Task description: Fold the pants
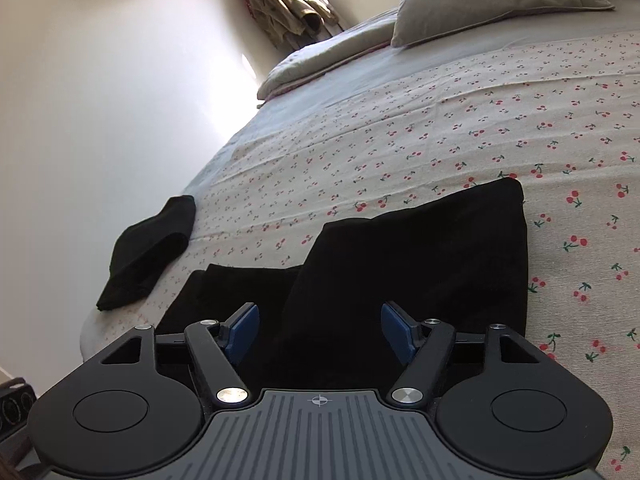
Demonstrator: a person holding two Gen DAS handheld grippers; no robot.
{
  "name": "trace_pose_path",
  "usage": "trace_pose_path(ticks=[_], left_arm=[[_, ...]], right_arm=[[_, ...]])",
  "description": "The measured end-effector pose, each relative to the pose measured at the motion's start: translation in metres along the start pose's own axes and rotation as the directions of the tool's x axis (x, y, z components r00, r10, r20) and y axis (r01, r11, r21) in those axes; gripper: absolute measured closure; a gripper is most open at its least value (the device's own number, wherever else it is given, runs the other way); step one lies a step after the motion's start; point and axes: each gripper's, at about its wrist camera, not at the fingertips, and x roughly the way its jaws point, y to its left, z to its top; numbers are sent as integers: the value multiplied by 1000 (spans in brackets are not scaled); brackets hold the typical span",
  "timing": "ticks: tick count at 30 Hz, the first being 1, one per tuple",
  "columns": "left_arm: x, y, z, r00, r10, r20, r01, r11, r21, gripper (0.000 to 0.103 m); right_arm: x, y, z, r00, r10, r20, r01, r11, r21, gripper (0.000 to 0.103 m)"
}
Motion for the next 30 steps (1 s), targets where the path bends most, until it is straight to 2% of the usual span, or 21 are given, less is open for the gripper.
trace_pose_path(ticks=[3, 8, 10, 11, 12, 19, 25, 30], left_arm=[[28, 11, 19, 999, -13, -34, 11, 998, -62, 26], [60, 13, 36, 999, 0, -32, -2, 996, -88, 41], [66, 11, 41, 1000, 21, -17, -22, 996, -87, 57], [68, 10, 43, 999, 37, -21, -39, 995, -89, 84], [64, 10, 40, 998, 52, -32, -54, 995, -89, 98], [32, 7, 50, 987, 158, 15, -157, 987, -22, 98], [-5, 26, 65, 946, 314, 76, -318, 947, 41, 98], [-30, 46, 66, 919, 380, 106, -386, 921, 50, 98]], right_arm=[[-10, -1, -9, 999, -30, -33, 29, 999, -41, 27], [-23, -1, -14, 998, -48, -45, 46, 997, -55, 26], [-28, -2, -14, 998, -53, -35, 51, 997, -57, 25], [-29, -2, -14, 998, -60, -31, 58, 997, -57, 25], [-30, -2, -14, 997, -65, -28, 63, 996, -58, 24], [-30, -8, -12, 997, -76, -31, 75, 997, -33, 24], [-24, -4, -15, 996, -73, -47, 71, 996, -45, 24], [-14, -1, -19, 995, -77, -70, 73, 996, -53, 24]])
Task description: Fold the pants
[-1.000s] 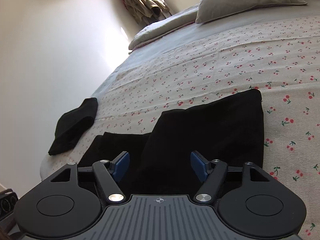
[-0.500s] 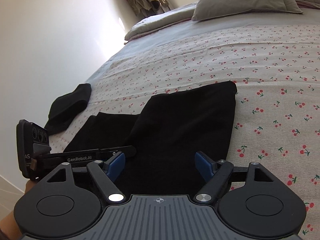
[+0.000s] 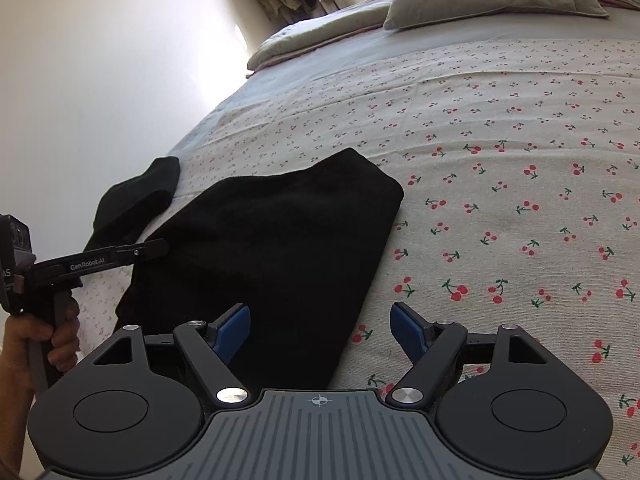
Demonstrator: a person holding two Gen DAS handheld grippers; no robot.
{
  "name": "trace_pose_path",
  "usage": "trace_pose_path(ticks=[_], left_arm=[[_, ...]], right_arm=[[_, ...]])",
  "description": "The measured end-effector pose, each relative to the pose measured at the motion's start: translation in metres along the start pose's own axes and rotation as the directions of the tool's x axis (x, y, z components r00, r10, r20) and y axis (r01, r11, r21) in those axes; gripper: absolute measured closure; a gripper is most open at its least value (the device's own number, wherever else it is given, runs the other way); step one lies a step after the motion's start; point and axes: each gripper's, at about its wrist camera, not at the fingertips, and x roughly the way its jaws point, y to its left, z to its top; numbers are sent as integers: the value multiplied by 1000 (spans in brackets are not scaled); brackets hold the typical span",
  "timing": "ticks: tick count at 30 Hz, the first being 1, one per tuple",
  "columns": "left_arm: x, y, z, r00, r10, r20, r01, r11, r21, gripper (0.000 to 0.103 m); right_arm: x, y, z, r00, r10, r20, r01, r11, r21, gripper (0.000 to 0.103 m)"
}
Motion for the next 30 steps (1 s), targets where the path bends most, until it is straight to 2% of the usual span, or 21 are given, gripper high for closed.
trace_pose_path(ticks=[7, 8, 10, 11, 12, 14, 19, 22, 26, 30], left_arm=[[10, 29, -2, 993, 118, 10, -118, 993, -2, 97], [12, 33, -3, 992, 125, 6, -125, 992, -8, 95], [14, 41, -3, 993, 118, 1, -117, 993, -33, 80], [13, 45, -2, 995, 99, -2, -99, 994, -54, 61], [11, 49, -1, 998, 69, -3, -69, 994, -81, 37], [9, 57, 0, 1000, -9, -5, 8, 992, -124, 23], [27, 70, -4, 982, -164, -91, 139, 962, -233, 23], [40, 79, -11, 965, -235, -117, 192, 935, -298, 29], [44, 85, -16, 956, -281, -90, 235, 909, -344, 31], [46, 96, -15, 944, -321, -78, 269, 884, -384, 36]], right_arm=[[15, -4, -7, 999, -5, -46, 6, 1000, 25, 24], [17, -4, -8, 999, -4, -51, 6, 1000, 29, 24], [18, -5, -9, 999, -4, -54, 5, 1000, 30, 24], [18, -5, -9, 999, -1, -53, 2, 1000, 29, 24], [17, -6, -9, 999, 4, -52, -2, 1000, 31, 24], [18, -7, -8, 998, 28, -54, -26, 999, 41, 24], [28, -15, -8, 986, 155, -61, -146, 981, 127, 24], [37, -20, -8, 980, 195, -45, -184, 966, 183, 24], [45, -20, -6, 979, 201, -15, -194, 960, 199, 26], [51, -10, -5, 983, 181, -5, -178, 972, 154, 26]])
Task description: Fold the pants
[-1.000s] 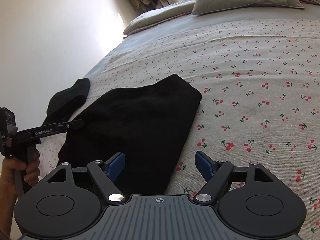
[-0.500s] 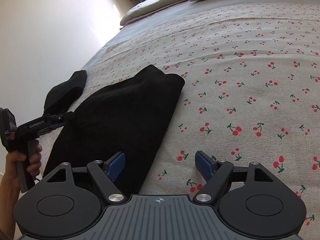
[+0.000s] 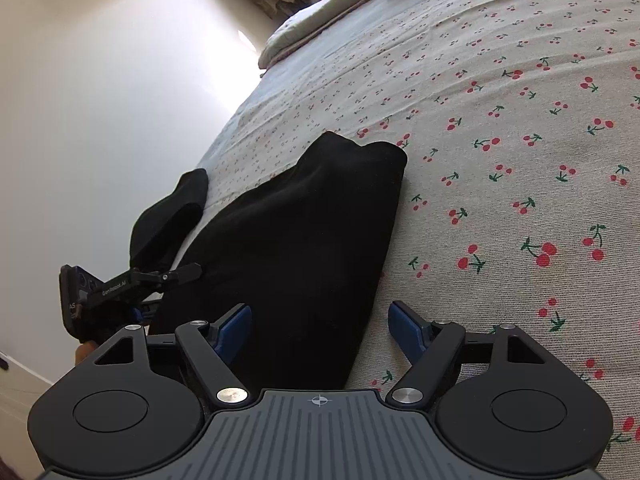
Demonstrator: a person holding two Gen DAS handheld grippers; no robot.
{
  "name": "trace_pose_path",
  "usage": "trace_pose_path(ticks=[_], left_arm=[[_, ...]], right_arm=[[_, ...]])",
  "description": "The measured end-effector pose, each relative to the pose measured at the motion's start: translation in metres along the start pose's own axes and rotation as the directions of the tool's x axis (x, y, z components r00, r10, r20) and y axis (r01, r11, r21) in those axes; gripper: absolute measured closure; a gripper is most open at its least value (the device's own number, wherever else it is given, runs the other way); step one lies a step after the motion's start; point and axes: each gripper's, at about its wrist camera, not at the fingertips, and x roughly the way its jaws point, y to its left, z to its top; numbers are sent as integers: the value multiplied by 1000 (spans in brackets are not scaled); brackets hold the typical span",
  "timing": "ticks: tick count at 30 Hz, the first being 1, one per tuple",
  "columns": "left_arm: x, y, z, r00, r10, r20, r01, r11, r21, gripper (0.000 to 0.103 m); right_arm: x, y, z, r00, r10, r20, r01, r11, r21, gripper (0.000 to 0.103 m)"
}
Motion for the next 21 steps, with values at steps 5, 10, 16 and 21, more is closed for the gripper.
trace_pose_path(ticks=[5, 10, 16, 21], left_arm=[[1, 5, 1, 999, -33, 2, 33, 999, -2, 37], [3, 9, 4, 998, -63, -6, 63, 998, -4, 37], [12, 16, 9, 993, -114, -19, 113, 993, -36, 47], [17, 27, 0, 980, -200, 2, 198, 970, -142, 68]], right_arm=[[4, 8, -5, 1000, -16, 12, 17, 998, -52, 26], [6, 8, -5, 1000, -6, 21, 7, 999, -53, 26], [15, 12, -3, 999, -4, 39, 7, 996, -88, 26], [29, 19, 1, 997, -7, 79, 16, 993, -121, 26]])
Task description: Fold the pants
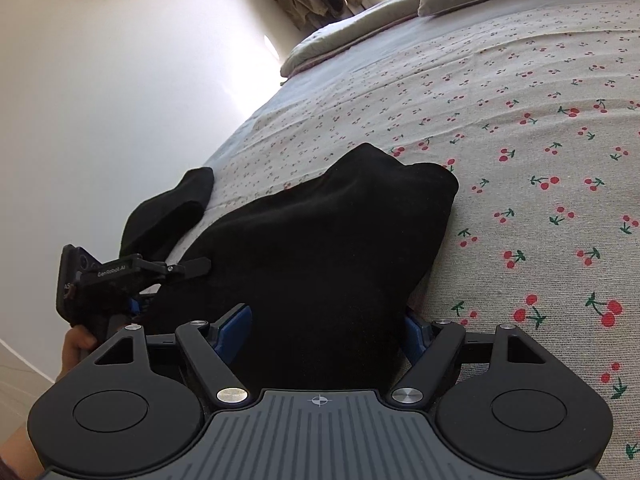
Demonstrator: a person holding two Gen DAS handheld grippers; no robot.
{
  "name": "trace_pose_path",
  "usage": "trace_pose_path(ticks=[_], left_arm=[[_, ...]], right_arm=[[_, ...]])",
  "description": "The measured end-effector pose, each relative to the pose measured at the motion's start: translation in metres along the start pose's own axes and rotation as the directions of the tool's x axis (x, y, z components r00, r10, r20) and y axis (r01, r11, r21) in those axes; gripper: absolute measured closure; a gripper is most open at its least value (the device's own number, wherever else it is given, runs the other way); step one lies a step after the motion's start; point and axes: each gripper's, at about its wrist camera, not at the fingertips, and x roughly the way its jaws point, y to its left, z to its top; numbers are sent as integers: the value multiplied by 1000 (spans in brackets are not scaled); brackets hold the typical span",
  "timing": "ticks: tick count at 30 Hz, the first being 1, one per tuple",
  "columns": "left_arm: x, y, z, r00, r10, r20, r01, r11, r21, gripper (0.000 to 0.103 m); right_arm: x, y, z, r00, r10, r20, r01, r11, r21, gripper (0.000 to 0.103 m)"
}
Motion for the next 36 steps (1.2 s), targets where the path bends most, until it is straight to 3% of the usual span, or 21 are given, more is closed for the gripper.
trace_pose_path(ticks=[1, 2, 3, 6, 9, 17, 21, 26, 31, 36], left_arm=[[1, 2, -2, 1000, -15, 7, 15, 1000, -23, 69], [0, 2, -5, 1000, -22, 19, 23, 999, -34, 71], [0, 0, -8, 999, -20, 35, 21, 999, -37, 72], [-3, -10, -17, 997, -23, 73, 26, 999, -40, 75], [-5, -27, -26, 992, -28, 122, 31, 999, -23, 77], [11, -87, -50, 982, -65, 179, 54, 996, 65, 80], [20, -118, -60, 978, -110, 175, 89, 988, 128, 81], [36, -148, -67, 978, -156, 138, 132, 976, 172, 81], [78, -178, -61, 976, -203, 82, 180, 957, 226, 82], [133, -195, -39, 983, -179, 43, 161, 950, 268, 82]], right_arm=[[2, 1, 0, 1000, -2, 11, 2, 1000, 0, 26], [4, 1, 1, 1000, -14, 27, 14, 1000, 4, 33], [6, 1, 2, 999, -35, 38, 34, 999, 12, 50], [3, -14, 5, 998, -31, 45, 27, 995, 96, 80], [-10, -24, 10, 998, 1, 65, -10, 989, 150, 91], [-59, 3, 16, 991, -32, 131, 30, 999, 14, 92], [-96, 6, 19, 980, -31, 195, 34, 999, -9, 92], [-140, -1, 31, 959, -96, 268, 100, 995, -3, 92], [-174, -27, 59, 916, -187, 355, 186, 982, 39, 93], [-176, -64, 84, 875, -282, 393, 264, 959, 101, 92]])
